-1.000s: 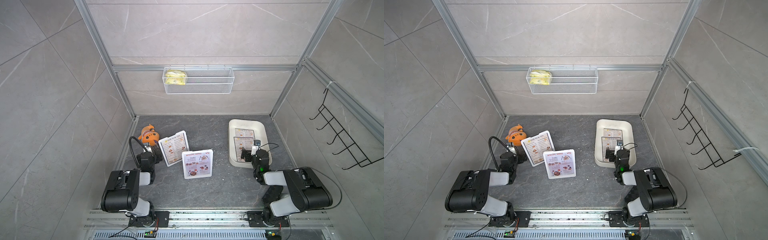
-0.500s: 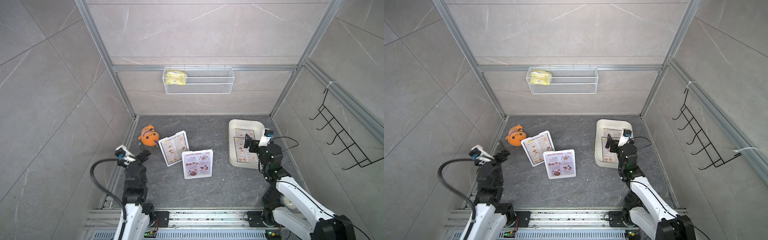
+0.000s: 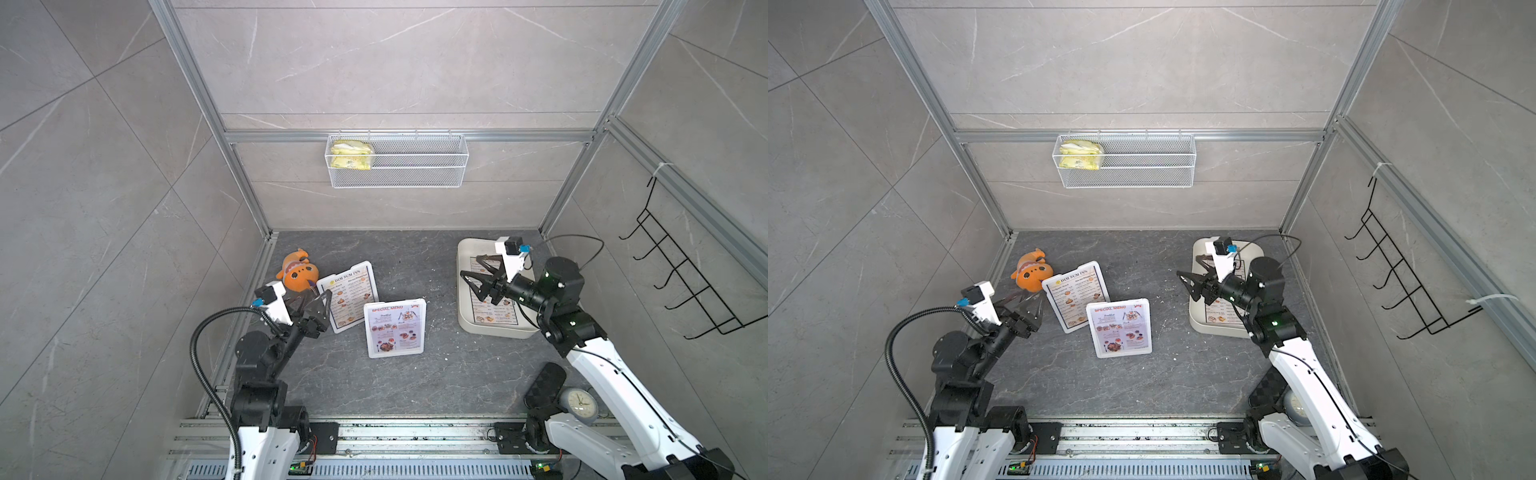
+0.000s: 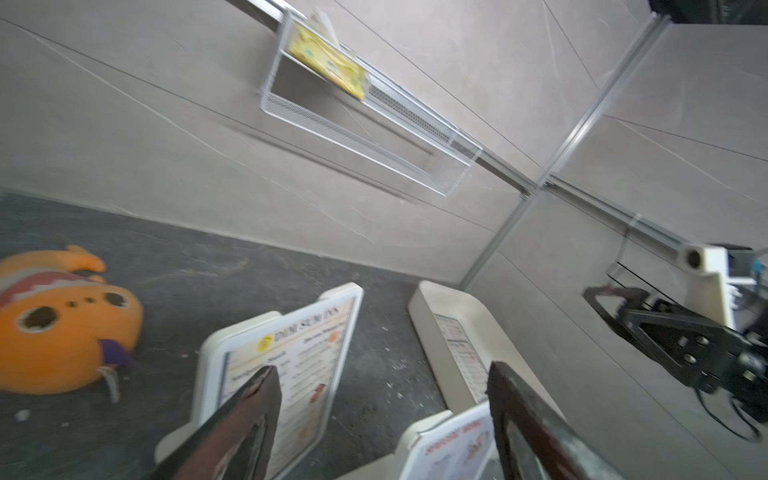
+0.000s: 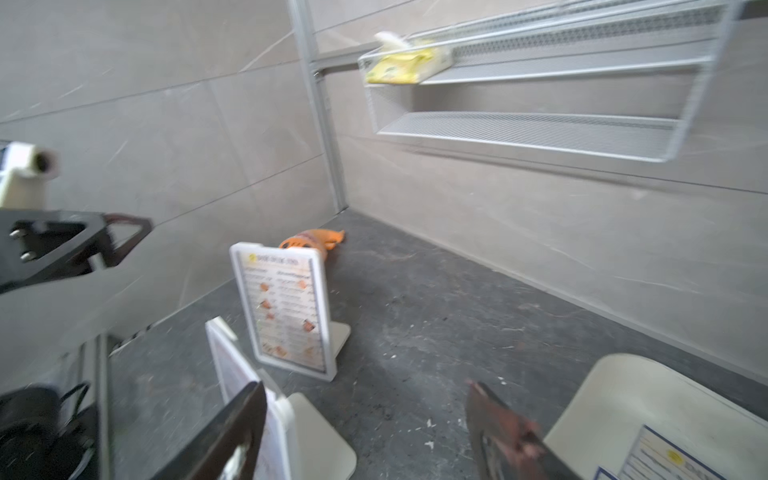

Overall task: Replace the menus in the menu holders
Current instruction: Take out the menu from the menu holder.

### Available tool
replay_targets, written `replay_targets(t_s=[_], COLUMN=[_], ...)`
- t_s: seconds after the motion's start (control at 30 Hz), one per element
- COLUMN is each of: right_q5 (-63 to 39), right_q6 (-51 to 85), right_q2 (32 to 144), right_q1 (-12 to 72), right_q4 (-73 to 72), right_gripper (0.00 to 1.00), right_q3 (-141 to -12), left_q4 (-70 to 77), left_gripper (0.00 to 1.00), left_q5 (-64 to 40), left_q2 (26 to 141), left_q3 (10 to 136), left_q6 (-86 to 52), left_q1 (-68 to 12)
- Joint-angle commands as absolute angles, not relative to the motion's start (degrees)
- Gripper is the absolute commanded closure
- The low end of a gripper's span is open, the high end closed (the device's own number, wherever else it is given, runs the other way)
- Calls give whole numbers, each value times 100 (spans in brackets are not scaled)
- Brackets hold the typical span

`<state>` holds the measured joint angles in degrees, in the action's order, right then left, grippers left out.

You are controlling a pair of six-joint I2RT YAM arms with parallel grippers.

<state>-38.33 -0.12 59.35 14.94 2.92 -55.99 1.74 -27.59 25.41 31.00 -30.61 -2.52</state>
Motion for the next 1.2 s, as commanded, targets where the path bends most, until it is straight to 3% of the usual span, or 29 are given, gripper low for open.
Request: replay_targets(t_s=[0.0,0.2,0.27,0.3,0.47,0.63,1.17], right_q5=[-4768,-5131,-5076,-4996,-4196,-4005,-3675], right_q6=[-1068,-2234,-2588,-2745,-3475,-3497,-3423], right_q2=[6367,6900,7201,7404,8293,9067,9951], right_q1=[1804,2417,2603,2720,3265,3409,3489], right_q4=[1798,2940,3469,3769,5008,5442,5591], right_gripper=[22,21,22,23,31,50,63], right_q3=[-6292,-7171,-7540,-7746,-8583,-9207,-9775], left_q4=[354,632,577,574,563,831,1352], left_gripper=[19,18,6,4,4,14,20], left_q5=[-4018,-3099,-3042,-2919,-2002,-1758,-1952], left_q2=[2672,3041,3221,3215,2426,2229,3203], left_q3=[3214,2727,2742,2717,2187,1711,1435], left_q6=[-3249,-2706,-2309,-2209,-1837,-1777,-1439], left_q1=[-504,-2021,-2442,-2580,-2654,-2654,-2654])
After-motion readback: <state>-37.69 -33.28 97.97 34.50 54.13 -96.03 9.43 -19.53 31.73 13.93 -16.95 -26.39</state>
